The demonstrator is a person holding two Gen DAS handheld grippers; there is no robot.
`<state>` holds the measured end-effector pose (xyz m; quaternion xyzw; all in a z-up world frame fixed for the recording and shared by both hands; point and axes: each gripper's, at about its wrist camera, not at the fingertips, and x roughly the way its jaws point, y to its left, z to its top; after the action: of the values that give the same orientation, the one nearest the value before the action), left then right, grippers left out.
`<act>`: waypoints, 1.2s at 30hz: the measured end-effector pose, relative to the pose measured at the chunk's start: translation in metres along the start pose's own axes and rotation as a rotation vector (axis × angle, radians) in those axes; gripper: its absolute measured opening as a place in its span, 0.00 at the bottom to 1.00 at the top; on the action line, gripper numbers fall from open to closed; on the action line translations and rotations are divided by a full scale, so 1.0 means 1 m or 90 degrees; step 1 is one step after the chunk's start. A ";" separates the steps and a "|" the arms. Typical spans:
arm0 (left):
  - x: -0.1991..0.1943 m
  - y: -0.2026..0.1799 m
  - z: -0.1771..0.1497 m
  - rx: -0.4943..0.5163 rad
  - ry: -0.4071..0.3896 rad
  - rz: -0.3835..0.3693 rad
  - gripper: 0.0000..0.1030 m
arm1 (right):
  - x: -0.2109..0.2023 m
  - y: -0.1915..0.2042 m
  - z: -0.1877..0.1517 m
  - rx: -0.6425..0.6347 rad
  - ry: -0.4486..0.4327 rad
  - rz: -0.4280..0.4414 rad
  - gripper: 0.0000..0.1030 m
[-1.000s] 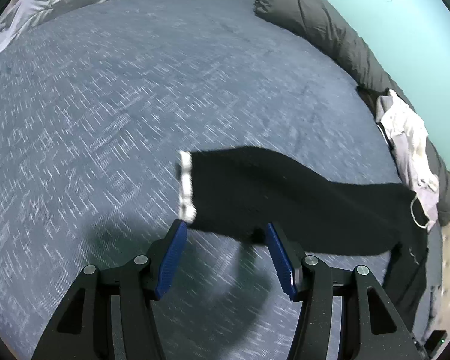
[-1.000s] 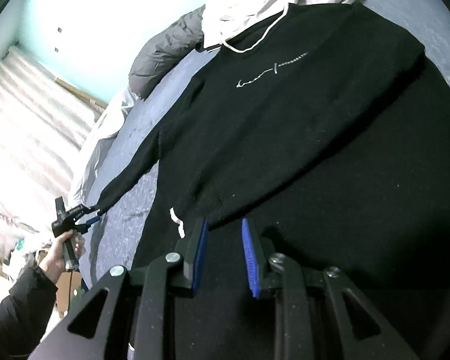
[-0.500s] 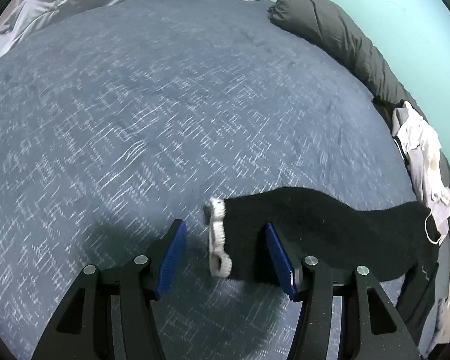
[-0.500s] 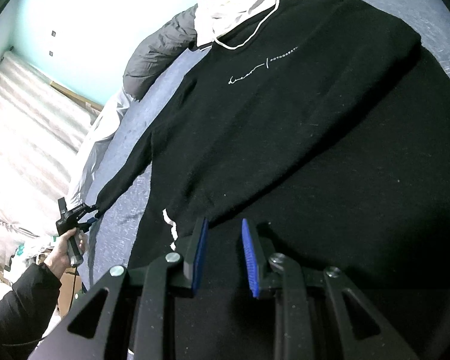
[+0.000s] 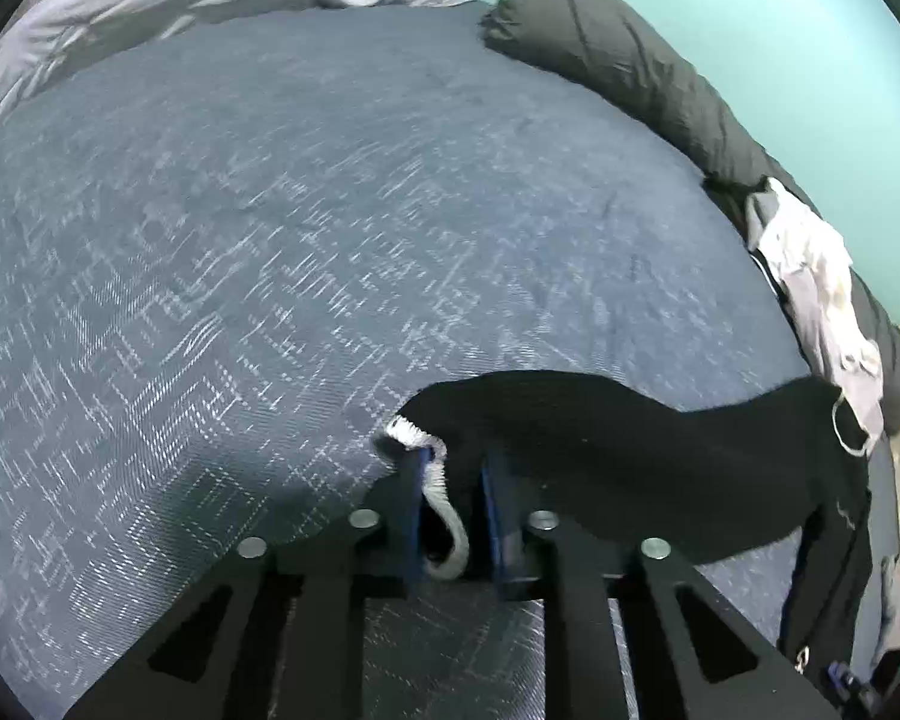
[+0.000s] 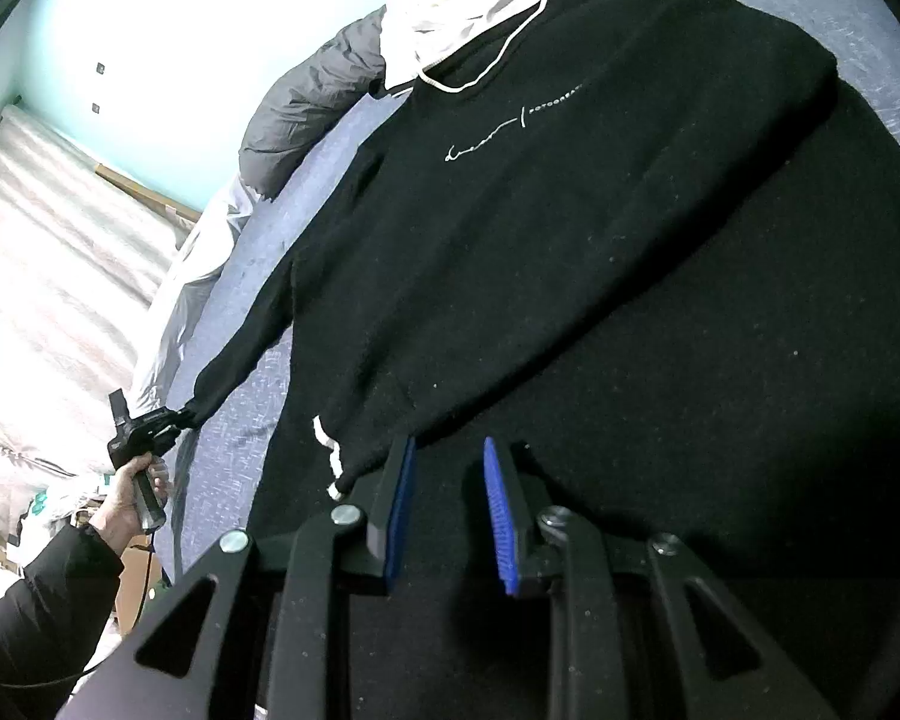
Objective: Fold clothes
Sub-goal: 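Move the left gripper to the other sleeve cuff and close on it, then carry the held sleeve across the sweater body with the left gripper and release it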
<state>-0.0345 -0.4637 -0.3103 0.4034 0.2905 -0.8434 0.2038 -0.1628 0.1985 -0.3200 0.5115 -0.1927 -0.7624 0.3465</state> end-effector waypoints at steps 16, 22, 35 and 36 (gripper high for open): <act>-0.117 -0.132 0.038 0.116 -0.093 -0.140 0.09 | -0.026 -0.016 0.006 0.012 -0.041 0.003 0.22; -0.145 -0.225 0.046 0.181 -0.109 -0.200 0.09 | -0.044 -0.024 0.008 -0.004 -0.059 -0.051 0.37; -0.156 -0.411 0.010 0.306 -0.073 -0.298 0.09 | -0.076 -0.057 0.007 -0.024 -0.084 -0.183 0.74; -0.156 -0.425 0.004 0.317 -0.067 -0.307 0.09 | -0.078 -0.060 0.007 -0.020 -0.085 -0.184 0.75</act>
<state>-0.1902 -0.1316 -0.0455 0.3163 0.1516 -0.9321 -0.0911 -0.1705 0.2957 -0.3055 0.4764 -0.1277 -0.8396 0.2275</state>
